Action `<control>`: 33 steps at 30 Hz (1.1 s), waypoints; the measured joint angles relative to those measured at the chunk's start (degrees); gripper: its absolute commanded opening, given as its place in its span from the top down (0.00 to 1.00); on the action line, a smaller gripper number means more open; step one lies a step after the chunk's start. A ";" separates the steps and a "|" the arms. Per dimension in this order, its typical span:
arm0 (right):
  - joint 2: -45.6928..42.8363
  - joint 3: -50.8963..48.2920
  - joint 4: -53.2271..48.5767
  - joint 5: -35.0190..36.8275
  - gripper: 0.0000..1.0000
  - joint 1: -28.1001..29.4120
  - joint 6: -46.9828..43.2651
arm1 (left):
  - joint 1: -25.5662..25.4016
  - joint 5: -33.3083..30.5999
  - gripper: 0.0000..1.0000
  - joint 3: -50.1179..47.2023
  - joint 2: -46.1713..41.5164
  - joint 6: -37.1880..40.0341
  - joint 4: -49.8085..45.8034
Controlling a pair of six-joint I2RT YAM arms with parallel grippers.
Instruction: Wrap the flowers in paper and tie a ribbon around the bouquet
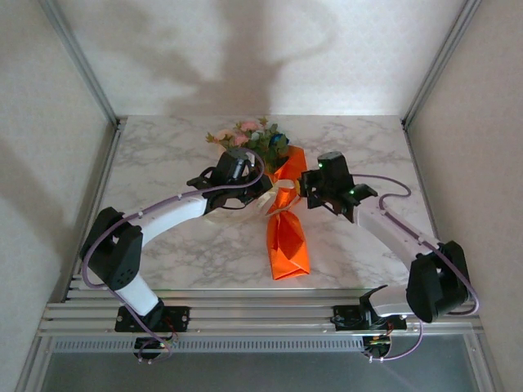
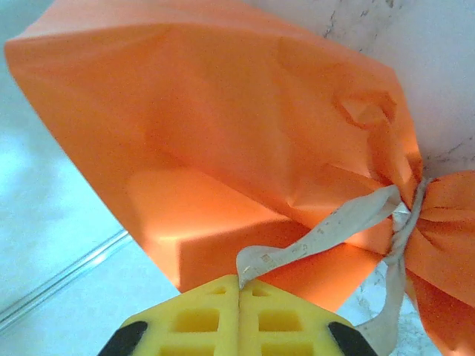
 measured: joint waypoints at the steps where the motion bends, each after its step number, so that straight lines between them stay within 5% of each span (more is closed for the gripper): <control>1: -0.22 -0.57 0.02 0.02 1.00 -0.02 -0.04 | 0.00 0.00 1.00 0.00 0.00 -0.20 0.22; 7: 4.17 -0.52 -1.03 0.00 0.98 -1.68 -1.62 | 0.00 0.00 1.00 0.00 0.00 -0.76 0.81; 10: 5.68 0.81 -2.75 0.02 0.67 -2.40 -2.73 | 0.00 -0.02 1.00 0.00 0.00 -0.76 0.76; 16: 0.72 1.36 -6.32 5.88 0.57 -0.72 -9.44 | 0.26 0.00 1.00 0.15 0.07 -0.76 0.59; 23: -12.66 -3.85 -1.29 14.58 0.55 15.23 -19.10 | 3.28 1.49 1.00 4.04 2.62 -0.28 -0.24; 27: -3.08 -4.81 5.42 15.87 0.53 28.02 -22.40 | 5.53 4.13 1.00 6.60 5.09 0.92 -0.42; 33: 15.54 -0.44 13.20 22.36 0.49 39.91 -23.87 | 8.63 8.66 1.00 10.21 9.97 2.71 -1.14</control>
